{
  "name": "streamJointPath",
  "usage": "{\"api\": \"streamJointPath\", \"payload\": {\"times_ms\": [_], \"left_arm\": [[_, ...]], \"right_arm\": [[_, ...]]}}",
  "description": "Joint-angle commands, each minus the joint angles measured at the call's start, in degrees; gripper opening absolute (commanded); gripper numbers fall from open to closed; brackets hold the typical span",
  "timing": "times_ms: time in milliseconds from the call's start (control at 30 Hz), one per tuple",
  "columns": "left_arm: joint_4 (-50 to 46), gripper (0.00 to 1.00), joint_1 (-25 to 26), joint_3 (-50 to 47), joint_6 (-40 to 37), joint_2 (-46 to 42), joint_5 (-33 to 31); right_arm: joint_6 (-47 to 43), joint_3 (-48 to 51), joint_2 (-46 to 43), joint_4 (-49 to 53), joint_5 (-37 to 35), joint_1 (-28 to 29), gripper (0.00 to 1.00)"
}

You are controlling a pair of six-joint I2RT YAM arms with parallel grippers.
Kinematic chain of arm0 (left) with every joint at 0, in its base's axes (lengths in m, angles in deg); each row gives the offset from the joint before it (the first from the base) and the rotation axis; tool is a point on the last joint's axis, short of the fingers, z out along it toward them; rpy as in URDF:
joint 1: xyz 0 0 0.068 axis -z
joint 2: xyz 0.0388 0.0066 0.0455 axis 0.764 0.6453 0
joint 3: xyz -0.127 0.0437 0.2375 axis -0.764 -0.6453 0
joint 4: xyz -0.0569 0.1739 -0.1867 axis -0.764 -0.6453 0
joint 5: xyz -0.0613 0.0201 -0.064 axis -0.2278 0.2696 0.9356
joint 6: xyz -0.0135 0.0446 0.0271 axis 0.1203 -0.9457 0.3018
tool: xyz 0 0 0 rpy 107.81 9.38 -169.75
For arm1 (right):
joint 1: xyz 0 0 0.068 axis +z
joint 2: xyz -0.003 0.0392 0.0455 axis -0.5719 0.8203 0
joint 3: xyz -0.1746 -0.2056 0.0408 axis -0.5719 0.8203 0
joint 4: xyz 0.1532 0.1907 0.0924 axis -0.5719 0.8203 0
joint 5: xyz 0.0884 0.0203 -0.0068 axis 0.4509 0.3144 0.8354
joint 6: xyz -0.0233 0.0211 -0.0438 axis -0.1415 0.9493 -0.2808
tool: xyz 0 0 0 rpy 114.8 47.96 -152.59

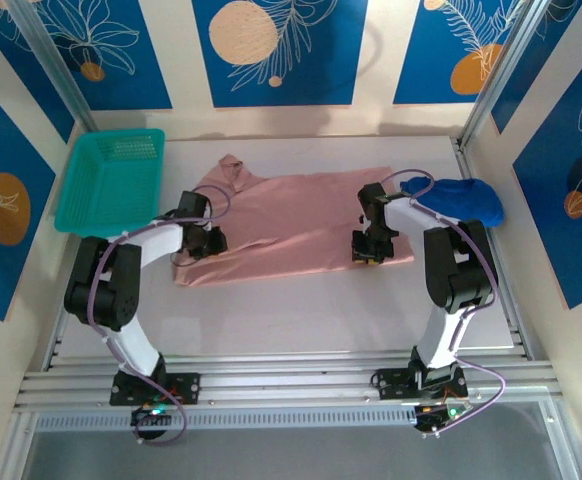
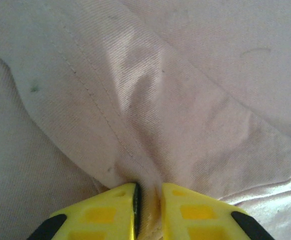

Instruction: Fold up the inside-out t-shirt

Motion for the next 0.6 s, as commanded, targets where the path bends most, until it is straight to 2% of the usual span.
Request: {"api": "streamJointPath", "payload": {"times_ms": [0,233,433,567], "left_arm": [[-0.13,0.11,0.38,2.14,-0.37,0.35,0.78],[-1.36,0.03,0.37,5.57,-0.57,0.38,0.63],[-1.99,0.03,1.26,13.62,-0.55,5.34,1.14],[-3.75,0.10,1.46,24.10,-0.14,12.51,1.86]], "right_arm": [[-0.41,-0.88,-1.37,0.62,0.26,-0.36,0.28],[-0.63,-1.05,-1.54,0.77,0.16,-0.61,0.28],[-0.95,-1.14,-1.72,0.69,0.08,-0.90,0.28],[-1.12,-1.49,-1.87,0.87,-0.01,-1.07,0.28]]}}
